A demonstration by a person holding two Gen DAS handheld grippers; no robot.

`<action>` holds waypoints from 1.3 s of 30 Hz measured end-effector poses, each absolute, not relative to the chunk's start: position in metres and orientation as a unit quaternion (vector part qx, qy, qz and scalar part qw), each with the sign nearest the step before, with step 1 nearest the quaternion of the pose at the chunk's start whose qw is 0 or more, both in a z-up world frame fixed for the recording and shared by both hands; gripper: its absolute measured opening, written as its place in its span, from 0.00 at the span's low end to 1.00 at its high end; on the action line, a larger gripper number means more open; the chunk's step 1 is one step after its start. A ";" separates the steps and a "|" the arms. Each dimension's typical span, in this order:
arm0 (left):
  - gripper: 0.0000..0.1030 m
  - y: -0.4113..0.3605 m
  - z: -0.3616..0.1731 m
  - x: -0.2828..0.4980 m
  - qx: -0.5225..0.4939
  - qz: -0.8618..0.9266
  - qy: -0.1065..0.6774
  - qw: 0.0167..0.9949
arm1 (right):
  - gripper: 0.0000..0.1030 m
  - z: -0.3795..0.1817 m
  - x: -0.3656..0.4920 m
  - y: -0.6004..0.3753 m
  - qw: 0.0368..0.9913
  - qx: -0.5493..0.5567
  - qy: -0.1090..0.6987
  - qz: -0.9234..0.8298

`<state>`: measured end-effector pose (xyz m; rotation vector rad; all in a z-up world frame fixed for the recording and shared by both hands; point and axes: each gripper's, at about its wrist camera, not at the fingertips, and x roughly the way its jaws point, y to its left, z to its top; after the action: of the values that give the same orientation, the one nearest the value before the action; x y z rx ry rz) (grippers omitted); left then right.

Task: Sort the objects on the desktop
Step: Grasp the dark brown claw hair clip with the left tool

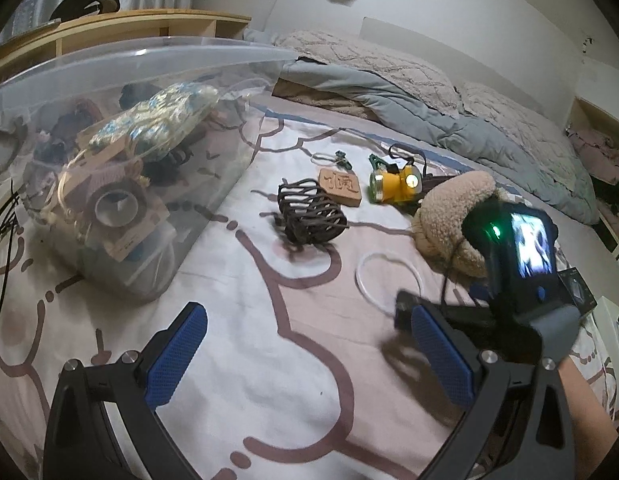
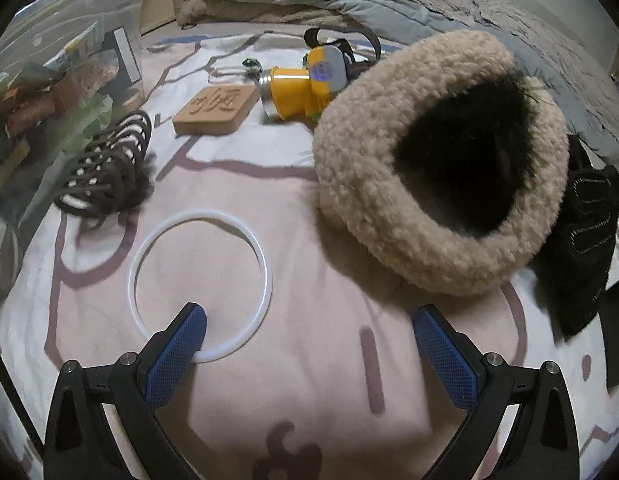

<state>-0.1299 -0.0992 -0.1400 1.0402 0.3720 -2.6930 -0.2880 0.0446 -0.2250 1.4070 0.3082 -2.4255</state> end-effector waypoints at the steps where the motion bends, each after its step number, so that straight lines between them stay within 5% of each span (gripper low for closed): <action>1: 1.00 -0.098 -0.139 -0.132 0.354 -0.920 0.126 0.115 | 1.00 -0.224 -0.285 0.049 0.161 0.496 0.110 -0.846; 31: 0.98 -0.114 -0.195 -0.290 0.417 -0.888 0.026 0.193 | 1.00 -0.231 -0.155 0.136 0.123 0.422 0.079 -0.895; 36: 0.63 -0.120 -0.204 -0.291 0.430 -0.888 0.059 0.156 | 1.00 -0.231 -0.159 0.137 0.125 0.423 0.072 -0.895; 39: 0.64 -0.114 -0.200 -0.287 0.427 -0.890 0.049 0.150 | 1.00 -0.232 -0.162 0.135 0.123 0.420 0.067 -0.897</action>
<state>-0.2874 -0.1142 -0.2003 1.2257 0.1418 -2.5580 -0.1619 0.1351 -0.2323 1.2256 0.1957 -2.6153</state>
